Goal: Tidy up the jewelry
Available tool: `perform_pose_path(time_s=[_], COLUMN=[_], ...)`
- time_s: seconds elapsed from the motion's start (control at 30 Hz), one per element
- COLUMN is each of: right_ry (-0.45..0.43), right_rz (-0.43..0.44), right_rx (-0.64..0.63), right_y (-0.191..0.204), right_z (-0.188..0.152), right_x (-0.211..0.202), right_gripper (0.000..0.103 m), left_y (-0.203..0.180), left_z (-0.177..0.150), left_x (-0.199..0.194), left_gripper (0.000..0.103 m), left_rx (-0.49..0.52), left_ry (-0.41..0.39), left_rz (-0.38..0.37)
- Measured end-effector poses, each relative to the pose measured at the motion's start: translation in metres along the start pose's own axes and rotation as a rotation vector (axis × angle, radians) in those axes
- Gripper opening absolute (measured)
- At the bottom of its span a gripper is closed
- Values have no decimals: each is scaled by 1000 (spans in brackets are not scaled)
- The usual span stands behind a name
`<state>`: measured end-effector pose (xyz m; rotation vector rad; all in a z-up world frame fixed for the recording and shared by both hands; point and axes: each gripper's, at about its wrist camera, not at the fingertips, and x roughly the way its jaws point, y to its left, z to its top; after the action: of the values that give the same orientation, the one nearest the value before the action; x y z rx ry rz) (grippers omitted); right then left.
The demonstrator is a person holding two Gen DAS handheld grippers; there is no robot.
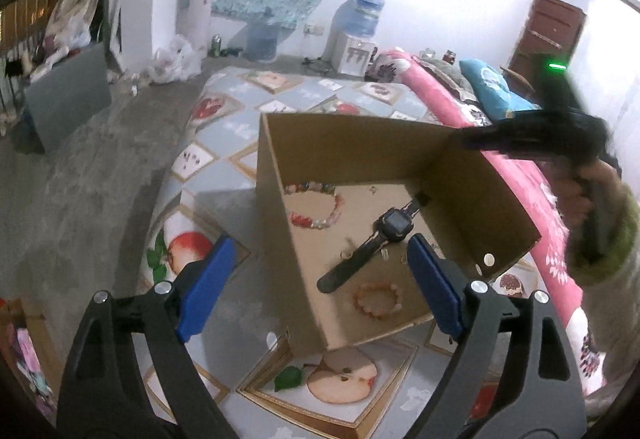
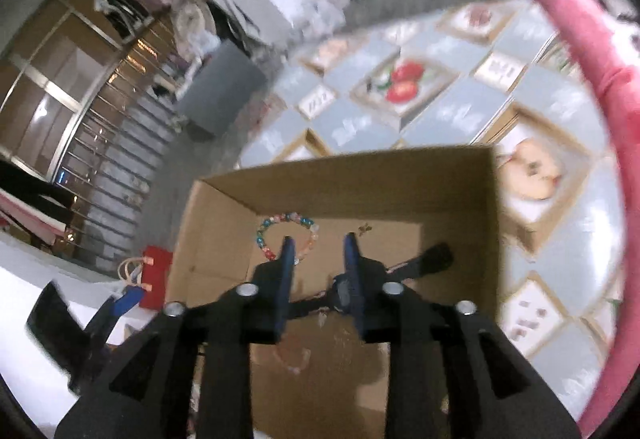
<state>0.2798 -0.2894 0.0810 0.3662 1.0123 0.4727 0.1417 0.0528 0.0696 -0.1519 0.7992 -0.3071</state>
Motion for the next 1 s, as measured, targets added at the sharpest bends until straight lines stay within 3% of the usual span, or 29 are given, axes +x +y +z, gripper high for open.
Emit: perform_pose_path(time_s=[0.1,0.23,0.43,0.53,0.77,1.0], right_ry=[-61,-40,38,61,56,60], right_rz=[-74,-129,-57,-25,-56,-45], right_rx=[3,74,209,204,209,213], right_y=[-15,-45,-79,-74,-62,-57], right_z=[-19,-51,-91,-101,-105,-130], right_x=[-35,-45,-24,-14,-19,-37], right_gripper=[45,47,47,49,49,49], left_y=[10,16,8,-2,-22,-29], left_z=[-5,-14,-22,-23,-23,-35], left_x=[13,32,49,52,48,26], left_gripper=[84,84,84,84,85,85], left_rx=[-76,-148,-173,-160,-126,-106], left_ry=[69,148,201,218,212,224], left_rz=[-17,-26,-57,-83,2,8])
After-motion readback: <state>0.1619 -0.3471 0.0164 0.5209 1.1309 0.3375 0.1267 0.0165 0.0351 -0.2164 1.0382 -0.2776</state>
